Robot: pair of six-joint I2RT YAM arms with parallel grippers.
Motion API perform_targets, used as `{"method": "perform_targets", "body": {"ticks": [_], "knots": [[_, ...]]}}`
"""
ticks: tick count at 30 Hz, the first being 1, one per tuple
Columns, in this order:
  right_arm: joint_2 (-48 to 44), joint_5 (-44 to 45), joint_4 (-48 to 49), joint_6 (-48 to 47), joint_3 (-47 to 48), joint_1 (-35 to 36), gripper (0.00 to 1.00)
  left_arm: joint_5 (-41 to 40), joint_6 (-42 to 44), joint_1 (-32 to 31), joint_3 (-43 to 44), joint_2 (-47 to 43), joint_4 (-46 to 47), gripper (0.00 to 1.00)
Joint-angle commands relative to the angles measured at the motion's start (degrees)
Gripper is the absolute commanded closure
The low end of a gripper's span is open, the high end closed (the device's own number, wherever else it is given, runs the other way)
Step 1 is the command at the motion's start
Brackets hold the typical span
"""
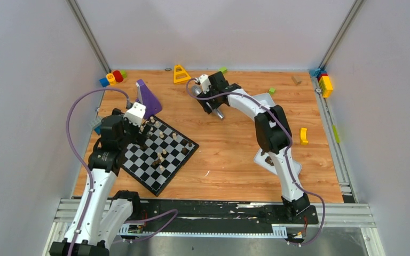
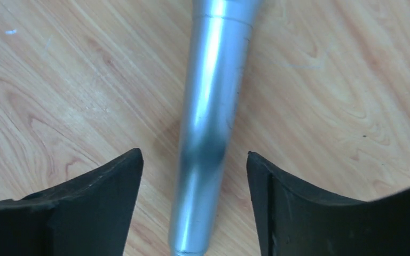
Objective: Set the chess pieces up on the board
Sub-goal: Move the distractor to the center of the board.
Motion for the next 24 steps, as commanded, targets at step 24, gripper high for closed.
{"method": "perform_targets", "body": {"ticks": [24], "knots": [[-38.96, -12.72, 2.08, 2.32, -33.05, 0.27, 0.12, 11.55, 10.29, 39.47, 6.95, 34.5, -14.32, 0.07]]}}
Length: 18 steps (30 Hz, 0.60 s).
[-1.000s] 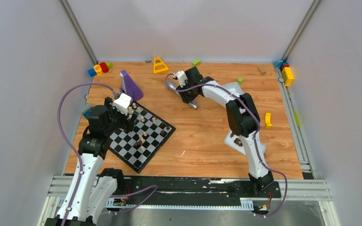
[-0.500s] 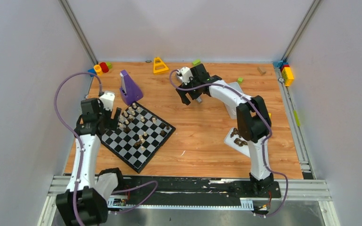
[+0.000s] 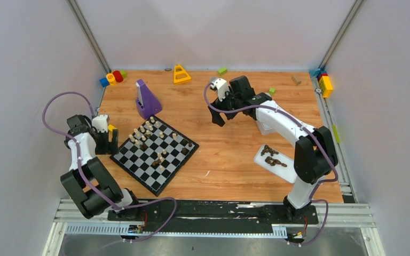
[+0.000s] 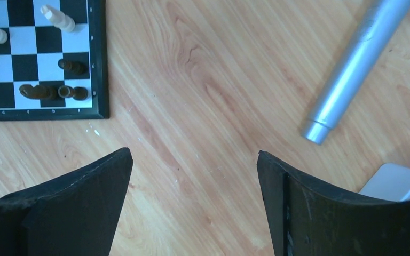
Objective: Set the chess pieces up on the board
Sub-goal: Move the distractor to the center of the board, then adjust the chessboard at the center of the board.
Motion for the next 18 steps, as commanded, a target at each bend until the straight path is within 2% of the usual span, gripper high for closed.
{"method": "perform_targets", "body": {"ticks": [1, 10, 18], "knots": [[-3.5, -1.95, -0.18, 0.7, -1.89, 0.42, 0.12, 0.83, 3.59, 1.06, -0.58, 3.01, 0.25, 0.08], [-6.66, -1.75, -1.56, 0.26, -5.62, 0.37, 0.12, 1.44, 4.93, 1.11, -3.97, 9.09, 2.06, 0.14], [-8.78, 0.2, -2.01, -0.59, -8.68, 0.37, 0.13, 4.01, 7.83, -0.92, -2.42, 13.61, 1.16, 0.32]]}}
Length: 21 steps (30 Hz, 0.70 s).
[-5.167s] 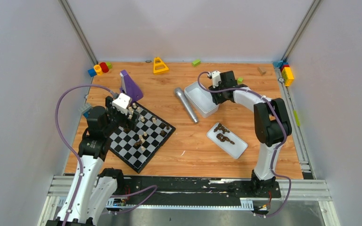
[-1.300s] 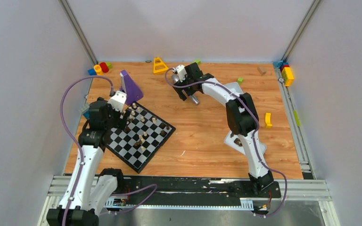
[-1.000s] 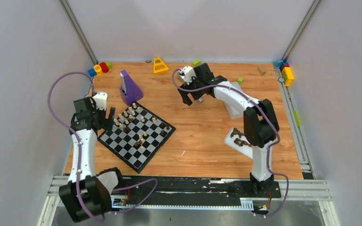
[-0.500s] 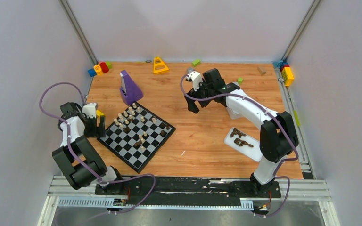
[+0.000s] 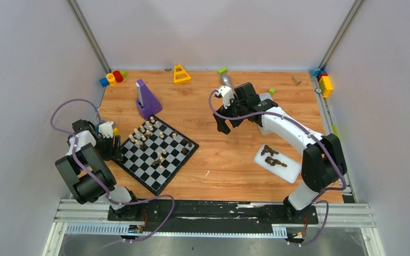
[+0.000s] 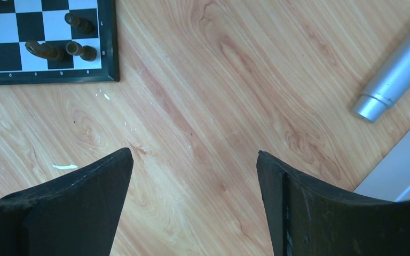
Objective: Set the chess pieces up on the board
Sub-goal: Adjust the chessboard at the center of the board.
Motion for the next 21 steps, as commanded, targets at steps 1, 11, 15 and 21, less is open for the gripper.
{"method": "perform_targets", "body": {"ticks": [1, 11, 15, 21], "knots": [[-2.95, 1.23, 0.08, -0.63, -1.1, 0.37, 0.13, -0.06, 3.65, -2.03, 0.22, 4.39, 1.12, 0.36], [-6.41, 6.06, -0.91, -2.44, -3.06, 0.29, 0.13, -0.98, 0.78, -16.01, 6.25, 9.37, 0.28, 0.49], [-8.03, 8.53, -0.95, -2.51, -5.0, -0.17, 0.13, -2.48, -2.89, -23.62, 10.7, 12.27, -0.31, 0.49], [-11.17, 10.81, -1.14, -2.81, -8.32, -1.09, 0.13, -2.94, -9.86, -36.21, 18.68, 18.82, -0.67, 0.49]]}}
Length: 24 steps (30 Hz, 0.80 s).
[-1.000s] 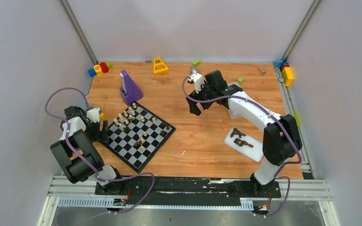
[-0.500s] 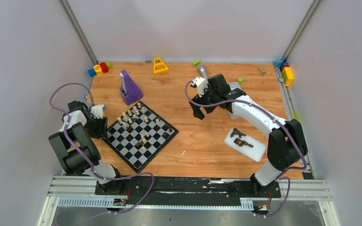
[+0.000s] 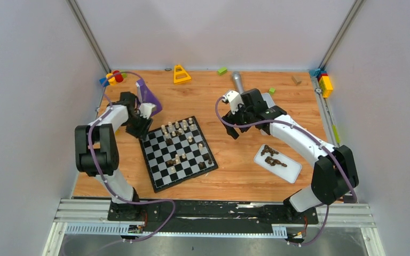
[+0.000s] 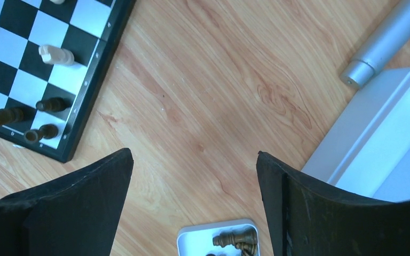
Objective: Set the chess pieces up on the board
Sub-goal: Adjust the chessboard at the center of the board.
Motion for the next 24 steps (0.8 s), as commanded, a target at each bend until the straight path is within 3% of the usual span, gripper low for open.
{"method": "perform_targets", "body": {"ticks": [1, 8, 14, 19, 24], "knots": [[-4.07, 3.24, 0.0, -0.95, -1.88, -0.78, 0.13, 4.05, -7.18, -10.41, 5.24, 6.44, 1.09, 0.49], [-7.36, 3.26, -2.02, -1.61, -3.36, -3.25, 0.12, 5.22, -13.8, -22.63, 16.47, 16.22, -0.7, 0.46], [-9.98, -4.33, -5.07, -2.78, -3.79, -3.94, 0.13, 7.18, -16.67, -25.73, 23.14, 19.31, -2.31, 0.42], [-11.87, -12.6, -7.33, -3.57, -4.74, -3.88, 0.14, 0.95, -16.2, -25.48, 20.33, 10.89, 1.01, 0.27], [-13.25, -20.47, -7.53, -5.27, -8.44, -3.32, 0.16, -4.75, -11.84, -25.25, 9.35, -3.66, 7.89, 0.15]]}}
